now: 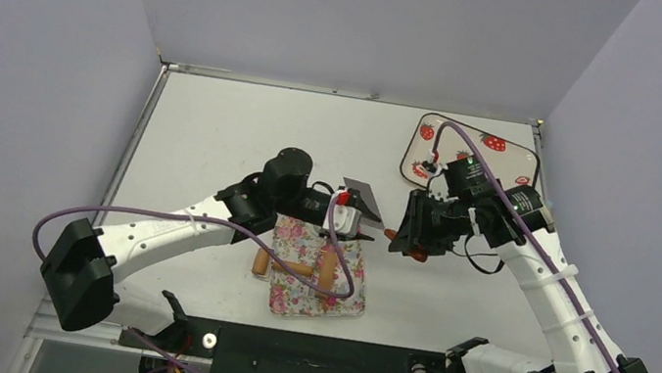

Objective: Roll out the dumpling wrappers from the dough
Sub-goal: Pick up the spatula from the center of the board.

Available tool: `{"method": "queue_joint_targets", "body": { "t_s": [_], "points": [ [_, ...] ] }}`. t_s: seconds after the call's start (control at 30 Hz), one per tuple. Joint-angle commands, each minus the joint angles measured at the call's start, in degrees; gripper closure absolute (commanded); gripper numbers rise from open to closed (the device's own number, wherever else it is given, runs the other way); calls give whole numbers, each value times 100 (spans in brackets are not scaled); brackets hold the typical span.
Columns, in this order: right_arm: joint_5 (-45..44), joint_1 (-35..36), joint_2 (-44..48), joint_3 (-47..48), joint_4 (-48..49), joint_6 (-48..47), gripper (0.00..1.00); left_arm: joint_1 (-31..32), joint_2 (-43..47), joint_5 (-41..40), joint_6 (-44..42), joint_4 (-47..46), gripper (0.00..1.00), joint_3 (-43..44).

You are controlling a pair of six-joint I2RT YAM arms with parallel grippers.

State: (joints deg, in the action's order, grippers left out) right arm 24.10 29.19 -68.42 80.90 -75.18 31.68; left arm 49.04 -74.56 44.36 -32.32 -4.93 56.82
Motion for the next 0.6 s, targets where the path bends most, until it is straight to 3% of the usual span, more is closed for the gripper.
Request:
{"method": "queue_joint_targets", "body": {
  "t_s": [0.0,0.23,0.43,0.5,0.57],
  "points": [
    [113,259,-162,197,332,-35,100,184,-470,-207,528,-576,63,508],
    [122,380,-262,529,385,40,100,240,-624,-61,224,-230,63,472],
    [217,567,-358,650,494,92,100,242,-726,-302,600,-574,64,472],
    [249,599,-374,715,502,90,100,241,-782,-456,681,-713,66,500],
    [288,608,-380,763,532,100,100,246,-797,-591,676,-777,76,501]
  ]
}}
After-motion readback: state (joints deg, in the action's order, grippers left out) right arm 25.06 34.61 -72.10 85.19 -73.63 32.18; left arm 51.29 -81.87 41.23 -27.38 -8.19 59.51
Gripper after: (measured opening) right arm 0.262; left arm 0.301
